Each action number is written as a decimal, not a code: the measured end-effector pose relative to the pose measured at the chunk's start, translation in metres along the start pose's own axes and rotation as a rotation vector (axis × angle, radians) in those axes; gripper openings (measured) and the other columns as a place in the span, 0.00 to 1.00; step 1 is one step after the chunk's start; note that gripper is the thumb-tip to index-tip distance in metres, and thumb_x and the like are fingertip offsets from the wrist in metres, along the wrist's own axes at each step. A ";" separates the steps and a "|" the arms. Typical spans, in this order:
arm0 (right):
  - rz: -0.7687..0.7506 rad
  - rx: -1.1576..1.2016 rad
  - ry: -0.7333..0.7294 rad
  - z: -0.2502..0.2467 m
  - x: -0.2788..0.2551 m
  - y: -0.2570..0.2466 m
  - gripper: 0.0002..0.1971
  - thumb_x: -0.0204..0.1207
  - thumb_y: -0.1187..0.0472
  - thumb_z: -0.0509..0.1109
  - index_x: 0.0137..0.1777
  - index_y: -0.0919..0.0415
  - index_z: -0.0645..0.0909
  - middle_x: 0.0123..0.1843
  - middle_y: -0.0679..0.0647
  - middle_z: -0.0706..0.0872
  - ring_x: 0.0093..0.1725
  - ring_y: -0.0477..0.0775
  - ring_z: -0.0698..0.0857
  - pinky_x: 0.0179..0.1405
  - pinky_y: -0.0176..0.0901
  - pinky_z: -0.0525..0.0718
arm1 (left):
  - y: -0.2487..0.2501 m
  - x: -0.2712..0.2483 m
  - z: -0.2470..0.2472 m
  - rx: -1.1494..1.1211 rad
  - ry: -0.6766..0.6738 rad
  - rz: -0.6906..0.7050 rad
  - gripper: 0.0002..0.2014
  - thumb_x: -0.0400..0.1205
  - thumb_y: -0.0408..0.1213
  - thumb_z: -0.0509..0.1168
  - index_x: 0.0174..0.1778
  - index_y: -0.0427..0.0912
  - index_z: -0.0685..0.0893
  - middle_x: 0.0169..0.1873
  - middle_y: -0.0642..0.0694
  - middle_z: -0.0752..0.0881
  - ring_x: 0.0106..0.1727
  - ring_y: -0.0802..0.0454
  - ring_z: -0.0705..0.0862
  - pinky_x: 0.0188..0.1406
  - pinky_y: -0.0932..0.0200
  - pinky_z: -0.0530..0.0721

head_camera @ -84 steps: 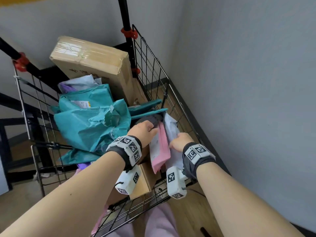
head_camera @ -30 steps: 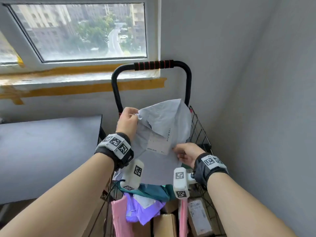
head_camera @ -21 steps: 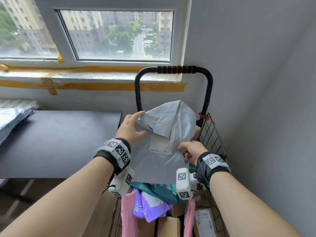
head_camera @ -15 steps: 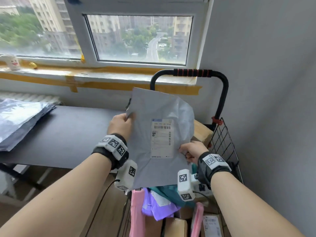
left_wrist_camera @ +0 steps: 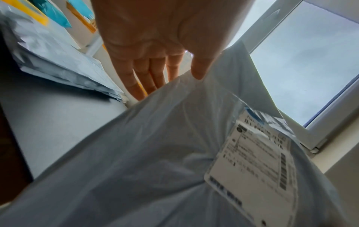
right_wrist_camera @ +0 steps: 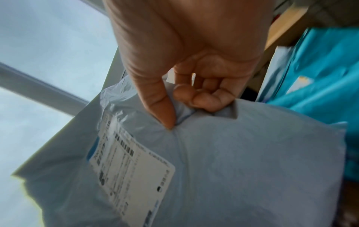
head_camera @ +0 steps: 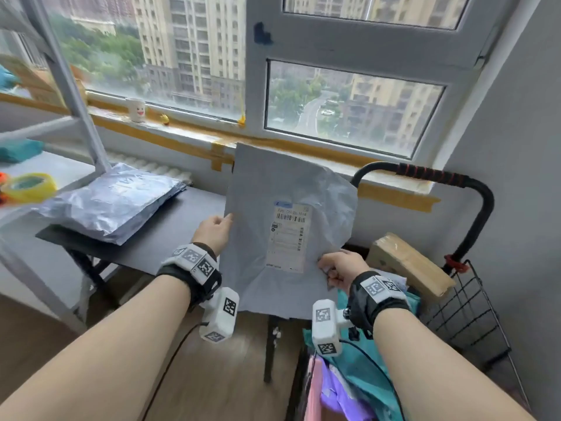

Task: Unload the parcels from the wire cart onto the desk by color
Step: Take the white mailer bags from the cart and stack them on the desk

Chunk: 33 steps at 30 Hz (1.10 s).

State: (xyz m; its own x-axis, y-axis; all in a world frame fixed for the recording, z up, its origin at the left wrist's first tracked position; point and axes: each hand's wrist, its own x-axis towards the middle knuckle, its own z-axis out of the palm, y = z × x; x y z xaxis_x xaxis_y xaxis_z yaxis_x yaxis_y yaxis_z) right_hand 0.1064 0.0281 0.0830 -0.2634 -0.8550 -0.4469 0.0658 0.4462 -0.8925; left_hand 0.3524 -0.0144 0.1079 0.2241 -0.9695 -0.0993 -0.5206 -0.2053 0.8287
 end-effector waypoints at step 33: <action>-0.073 -0.227 -0.118 0.474 0.137 -0.108 0.11 0.77 0.70 0.55 0.34 0.61 0.71 0.32 0.54 0.77 0.15 0.43 0.82 0.12 0.27 0.68 | -0.183 0.327 -0.324 0.203 0.400 -0.139 0.14 0.84 0.40 0.58 0.35 0.39 0.79 0.41 0.33 0.83 0.42 0.36 0.76 0.41 0.55 0.69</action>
State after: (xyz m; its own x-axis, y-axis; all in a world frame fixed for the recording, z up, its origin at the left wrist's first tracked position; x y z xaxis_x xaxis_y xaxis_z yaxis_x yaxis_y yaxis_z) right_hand 0.5192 -0.2620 0.0890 -0.1443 -0.9061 -0.3977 -0.1703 0.4187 -0.8920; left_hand 0.7874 -0.2504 0.1022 0.5827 -0.8111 0.0512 -0.6047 -0.3906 0.6940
